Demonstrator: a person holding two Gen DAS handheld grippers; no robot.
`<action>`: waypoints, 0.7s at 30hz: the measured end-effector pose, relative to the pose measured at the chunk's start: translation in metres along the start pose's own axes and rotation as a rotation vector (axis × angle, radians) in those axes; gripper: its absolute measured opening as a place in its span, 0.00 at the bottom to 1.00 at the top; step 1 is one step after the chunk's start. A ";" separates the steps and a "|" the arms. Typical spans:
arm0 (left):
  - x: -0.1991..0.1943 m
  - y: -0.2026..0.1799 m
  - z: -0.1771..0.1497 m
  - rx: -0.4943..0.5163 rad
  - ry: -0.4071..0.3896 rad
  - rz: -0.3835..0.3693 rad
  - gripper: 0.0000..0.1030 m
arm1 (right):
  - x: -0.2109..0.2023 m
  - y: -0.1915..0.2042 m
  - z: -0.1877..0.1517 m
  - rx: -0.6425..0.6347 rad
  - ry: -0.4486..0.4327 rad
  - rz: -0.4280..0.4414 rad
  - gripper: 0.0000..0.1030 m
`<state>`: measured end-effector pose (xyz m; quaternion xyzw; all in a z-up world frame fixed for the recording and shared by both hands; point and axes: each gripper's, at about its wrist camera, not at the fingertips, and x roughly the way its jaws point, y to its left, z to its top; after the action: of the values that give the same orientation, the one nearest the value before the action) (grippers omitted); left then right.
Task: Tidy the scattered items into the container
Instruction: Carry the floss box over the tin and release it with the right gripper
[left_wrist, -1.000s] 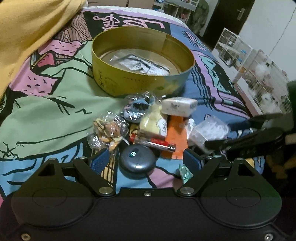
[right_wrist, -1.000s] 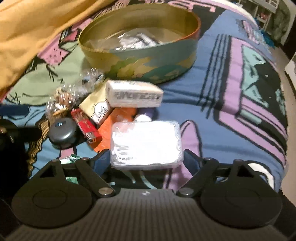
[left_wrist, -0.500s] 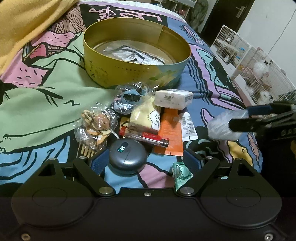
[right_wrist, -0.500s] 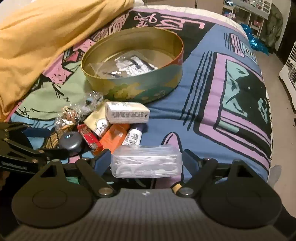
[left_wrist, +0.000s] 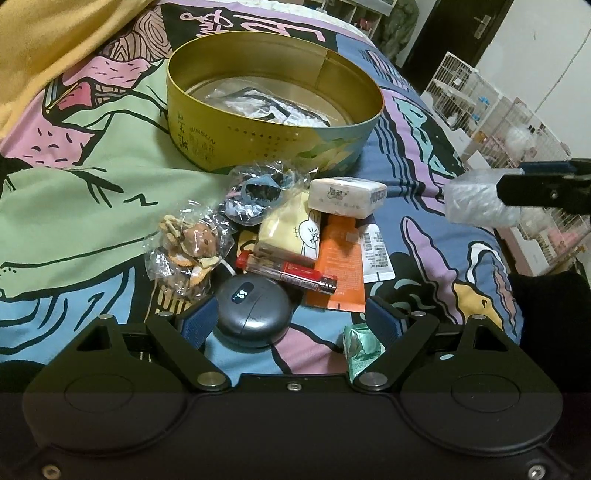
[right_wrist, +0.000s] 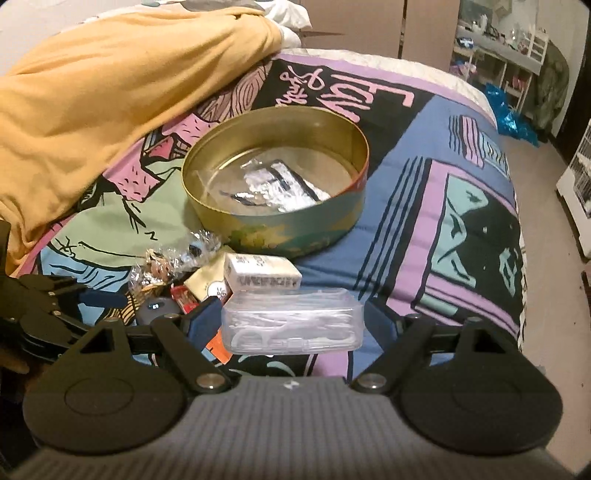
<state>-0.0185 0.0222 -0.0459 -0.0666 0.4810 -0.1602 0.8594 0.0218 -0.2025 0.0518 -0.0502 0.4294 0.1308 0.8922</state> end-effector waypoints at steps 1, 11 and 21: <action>0.000 0.000 0.000 -0.002 0.000 -0.003 0.83 | -0.001 0.000 0.002 -0.003 -0.002 0.002 0.81; -0.003 0.003 0.002 -0.017 -0.013 -0.017 0.83 | -0.008 0.003 0.035 -0.046 -0.052 -0.011 0.81; -0.002 0.016 -0.002 -0.057 -0.010 -0.019 0.83 | -0.011 0.014 0.070 -0.094 -0.096 -0.005 0.81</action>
<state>-0.0177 0.0381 -0.0495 -0.0964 0.4802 -0.1545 0.8580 0.0644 -0.1774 0.1046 -0.0867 0.3793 0.1508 0.9088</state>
